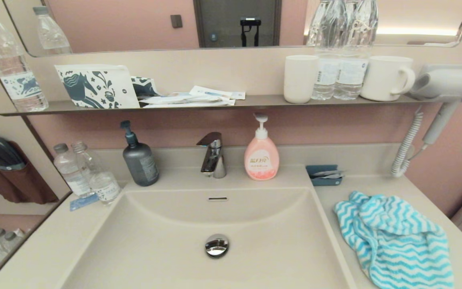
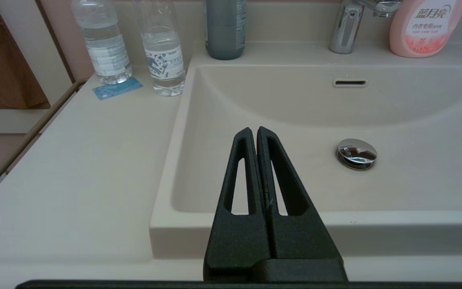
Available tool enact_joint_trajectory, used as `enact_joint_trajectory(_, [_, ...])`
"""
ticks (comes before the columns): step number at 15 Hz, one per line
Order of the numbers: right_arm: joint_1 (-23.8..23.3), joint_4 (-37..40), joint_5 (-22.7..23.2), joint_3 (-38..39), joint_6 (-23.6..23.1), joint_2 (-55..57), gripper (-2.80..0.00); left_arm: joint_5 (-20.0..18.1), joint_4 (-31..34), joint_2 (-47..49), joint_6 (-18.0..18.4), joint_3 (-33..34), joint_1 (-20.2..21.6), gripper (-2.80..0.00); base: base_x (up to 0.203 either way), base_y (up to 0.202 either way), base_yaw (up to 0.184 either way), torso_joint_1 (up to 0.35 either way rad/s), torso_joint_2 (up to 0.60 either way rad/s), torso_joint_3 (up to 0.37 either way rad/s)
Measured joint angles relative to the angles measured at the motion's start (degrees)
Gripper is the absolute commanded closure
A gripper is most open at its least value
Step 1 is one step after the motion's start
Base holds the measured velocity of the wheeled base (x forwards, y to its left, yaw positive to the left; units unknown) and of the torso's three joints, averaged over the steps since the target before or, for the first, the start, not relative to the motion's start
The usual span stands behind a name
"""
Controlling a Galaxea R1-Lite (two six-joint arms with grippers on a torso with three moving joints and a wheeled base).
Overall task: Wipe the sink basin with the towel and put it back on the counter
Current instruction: Pick up the cloth
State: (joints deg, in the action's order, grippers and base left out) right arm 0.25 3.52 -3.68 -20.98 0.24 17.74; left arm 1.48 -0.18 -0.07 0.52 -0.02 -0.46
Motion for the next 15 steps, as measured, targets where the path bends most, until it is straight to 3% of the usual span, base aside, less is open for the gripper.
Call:
enact_joint_trajectory(4, [-0.95, 1.75, -8.44, -9.58, 0.00, 18.03, 0.00, 0.01, -0.02, 0.00, 0.00, -0.02, 0.00, 0.00, 0.000, 0.000, 0.000, 0.000, 0.00, 0.000])
enact_joint_trajectory(8, [-1.92, 3.64, -11.42, -15.87, -2.46, 34.23, 0.00, 0.00, -0.02, 0.00, -0.01, -0.02, 0.00, 0.00, 0.000, 0.000, 0.000, 0.000, 0.00, 0.000])
enact_joint_trajectory(12, [-2.03, 4.41, -13.68, -21.56, -8.89, 48.98, 0.00, 0.00, -0.02, 0.00, 0.00, -0.02, 0.00, 0.00, 0.000, 0.000, 0.000, 0.000, 0.00, 0.000])
enact_joint_trajectory(15, [-1.74, 7.33, -15.74, -24.74, -18.67, 56.65, 0.00, -0.02, -0.02, 0.00, 0.02, -0.02, 0.00, 0.00, 0.000, 0.000, 0.000, 0.000, 0.00, 0.000])
